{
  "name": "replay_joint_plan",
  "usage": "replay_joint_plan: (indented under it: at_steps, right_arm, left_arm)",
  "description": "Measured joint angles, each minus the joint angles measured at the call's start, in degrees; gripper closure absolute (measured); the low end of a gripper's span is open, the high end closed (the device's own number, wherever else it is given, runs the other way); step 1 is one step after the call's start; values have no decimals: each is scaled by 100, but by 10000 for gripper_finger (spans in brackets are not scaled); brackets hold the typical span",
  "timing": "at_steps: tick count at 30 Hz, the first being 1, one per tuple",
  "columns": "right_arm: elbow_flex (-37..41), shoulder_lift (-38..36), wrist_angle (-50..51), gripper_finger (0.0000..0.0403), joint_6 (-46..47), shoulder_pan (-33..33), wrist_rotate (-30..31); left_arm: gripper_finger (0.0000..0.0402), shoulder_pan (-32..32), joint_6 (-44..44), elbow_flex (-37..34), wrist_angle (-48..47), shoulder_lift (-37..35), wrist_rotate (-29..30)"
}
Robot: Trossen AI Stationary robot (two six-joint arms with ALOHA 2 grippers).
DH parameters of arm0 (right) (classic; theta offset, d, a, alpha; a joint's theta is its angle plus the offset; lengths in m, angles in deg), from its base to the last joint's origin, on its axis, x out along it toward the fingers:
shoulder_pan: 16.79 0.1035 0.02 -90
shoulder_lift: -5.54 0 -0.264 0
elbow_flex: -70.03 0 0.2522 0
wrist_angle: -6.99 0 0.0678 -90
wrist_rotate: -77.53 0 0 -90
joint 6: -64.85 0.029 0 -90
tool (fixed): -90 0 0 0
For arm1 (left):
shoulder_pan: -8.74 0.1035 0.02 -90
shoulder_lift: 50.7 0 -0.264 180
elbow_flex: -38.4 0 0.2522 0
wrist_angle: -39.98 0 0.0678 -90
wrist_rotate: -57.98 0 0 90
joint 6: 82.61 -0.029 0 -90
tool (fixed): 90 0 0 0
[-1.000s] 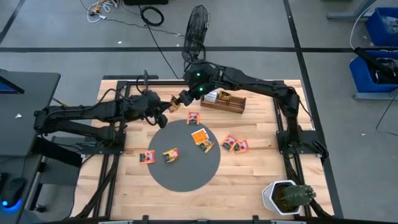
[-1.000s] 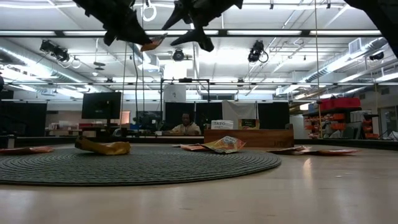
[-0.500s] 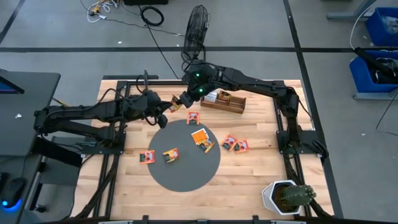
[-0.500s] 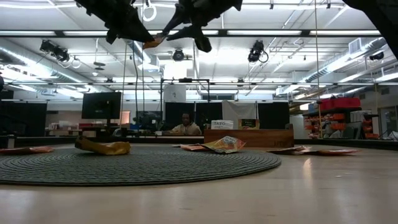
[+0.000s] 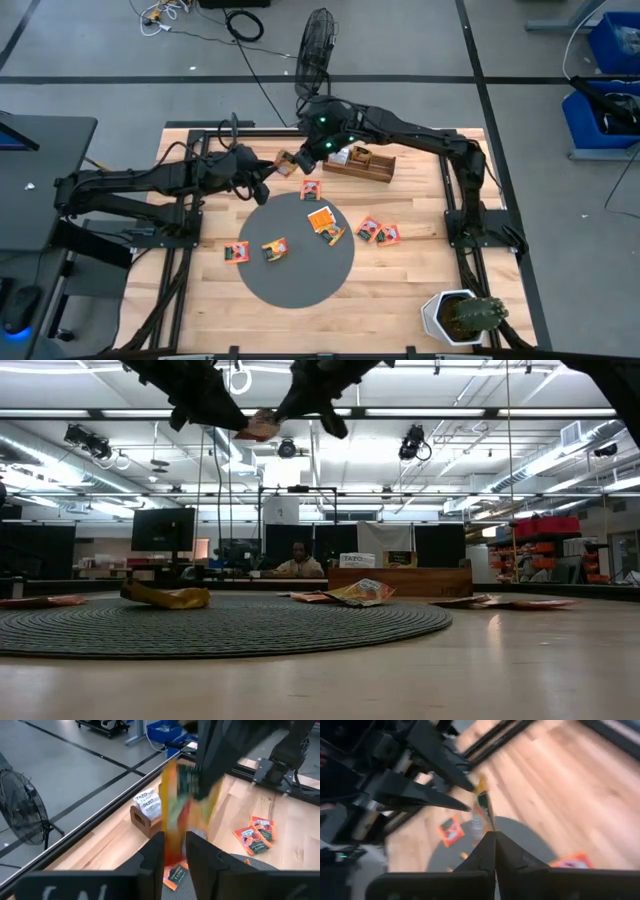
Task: Pick & Place Tea
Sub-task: Put the yellow tea bag into the middle section of the wooden organizer
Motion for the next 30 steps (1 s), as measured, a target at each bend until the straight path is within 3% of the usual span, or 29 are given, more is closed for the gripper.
replay_joint_plan:
  at_steps: [4,10,12,17,24,30]
  right_arm:
    - [0,-257,877,402,-621,-131,584]
    - [17,-600,2783,402,-2245,-288,2128]
    - [169,-692,2906,402,-2706,-367,2267]
    - [975,-1021,2742,403,-3115,-489,2301]
    - [2646,-1713,1612,403,-3381,-843,2156]
    - [3380,-1733,790,403,-3789,-1175,2118]
  left_arm:
    - [306,-11,252,-1,-243,-47,-20]
    - [296,-113,538,-2,-768,-136,-14]
    - [296,-183,536,-2,-757,-149,-15]
    - [296,-365,574,-2,-784,-160,-16]
    - [296,-684,767,-2,-889,-160,-11]
    - [296,-918,985,-2,-751,-160,-6]
